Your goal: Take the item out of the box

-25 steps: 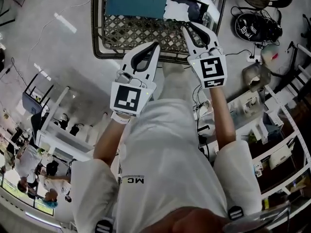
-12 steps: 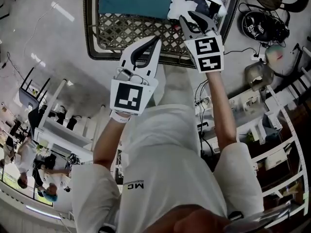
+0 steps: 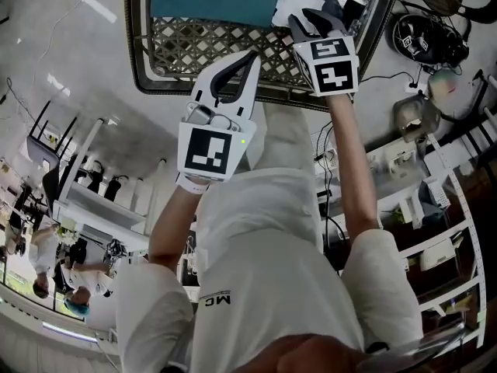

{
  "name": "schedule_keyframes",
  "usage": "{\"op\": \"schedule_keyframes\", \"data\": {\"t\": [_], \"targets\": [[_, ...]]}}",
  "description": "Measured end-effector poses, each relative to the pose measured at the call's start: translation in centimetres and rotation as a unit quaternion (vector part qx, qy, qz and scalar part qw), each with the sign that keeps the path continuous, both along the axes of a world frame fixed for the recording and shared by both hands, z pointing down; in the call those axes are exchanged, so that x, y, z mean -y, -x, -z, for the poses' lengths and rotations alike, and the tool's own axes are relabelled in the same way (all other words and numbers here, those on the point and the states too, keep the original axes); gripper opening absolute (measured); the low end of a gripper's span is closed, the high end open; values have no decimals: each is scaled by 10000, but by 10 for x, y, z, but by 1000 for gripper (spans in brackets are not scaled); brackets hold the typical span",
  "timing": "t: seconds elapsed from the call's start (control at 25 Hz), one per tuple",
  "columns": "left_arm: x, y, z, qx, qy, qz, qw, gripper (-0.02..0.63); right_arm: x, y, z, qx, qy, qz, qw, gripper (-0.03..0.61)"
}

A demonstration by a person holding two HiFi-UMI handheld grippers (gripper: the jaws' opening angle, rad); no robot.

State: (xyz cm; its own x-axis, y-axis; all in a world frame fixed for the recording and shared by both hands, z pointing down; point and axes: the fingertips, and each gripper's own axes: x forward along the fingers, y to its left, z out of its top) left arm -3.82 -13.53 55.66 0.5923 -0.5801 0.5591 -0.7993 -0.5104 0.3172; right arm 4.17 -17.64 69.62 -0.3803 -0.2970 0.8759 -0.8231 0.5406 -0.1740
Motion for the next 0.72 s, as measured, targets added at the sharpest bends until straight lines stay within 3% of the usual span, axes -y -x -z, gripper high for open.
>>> {"op": "schedule_keyframes", "data": {"t": [0.2, 0.48, 0.72], "targets": [[-2, 1, -2, -17, 23, 43, 10000, 17, -5, -6, -14, -329, 276, -31, 9991, 43], [-3, 8, -4, -46, 48, 123, 9999, 17, -6, -8, -22, -424, 480, -76, 9979, 15], [-7, 11, -3, -46, 32, 135, 9999, 17, -5, -12, -16, -360, 371, -170, 9985, 14]]}}
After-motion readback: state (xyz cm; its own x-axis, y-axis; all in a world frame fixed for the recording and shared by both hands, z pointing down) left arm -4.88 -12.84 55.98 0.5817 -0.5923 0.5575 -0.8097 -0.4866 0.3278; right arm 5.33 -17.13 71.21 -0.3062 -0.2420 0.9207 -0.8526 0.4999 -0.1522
